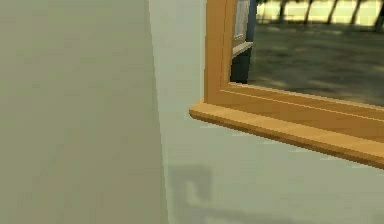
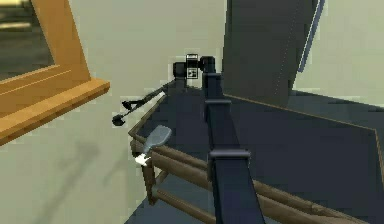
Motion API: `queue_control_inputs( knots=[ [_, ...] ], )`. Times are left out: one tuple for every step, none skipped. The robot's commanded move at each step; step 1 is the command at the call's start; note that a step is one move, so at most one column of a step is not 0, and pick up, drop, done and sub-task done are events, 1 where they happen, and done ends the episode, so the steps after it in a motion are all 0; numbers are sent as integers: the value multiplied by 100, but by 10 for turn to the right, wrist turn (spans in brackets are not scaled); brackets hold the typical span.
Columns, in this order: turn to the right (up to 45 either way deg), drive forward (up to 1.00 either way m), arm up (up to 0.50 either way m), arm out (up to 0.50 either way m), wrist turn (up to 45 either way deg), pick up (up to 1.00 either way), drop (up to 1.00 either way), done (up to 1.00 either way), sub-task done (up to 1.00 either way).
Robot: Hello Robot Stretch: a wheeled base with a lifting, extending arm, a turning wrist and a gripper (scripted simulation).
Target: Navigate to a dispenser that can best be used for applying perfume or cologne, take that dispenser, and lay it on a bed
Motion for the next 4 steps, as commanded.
queue_control_inputs(
  knots=[
    [0, 0, 0, 0, 210, 0, 0, 0, 0],
    [0, 0, -30, 0, 0, 0, 0, 0, 0],
    [0, 0, 0, 0, 0, 100, 0, 0, 0],
    [0, 0, 10, 0, 0, 0, 0, 0, 0]
  ],
)
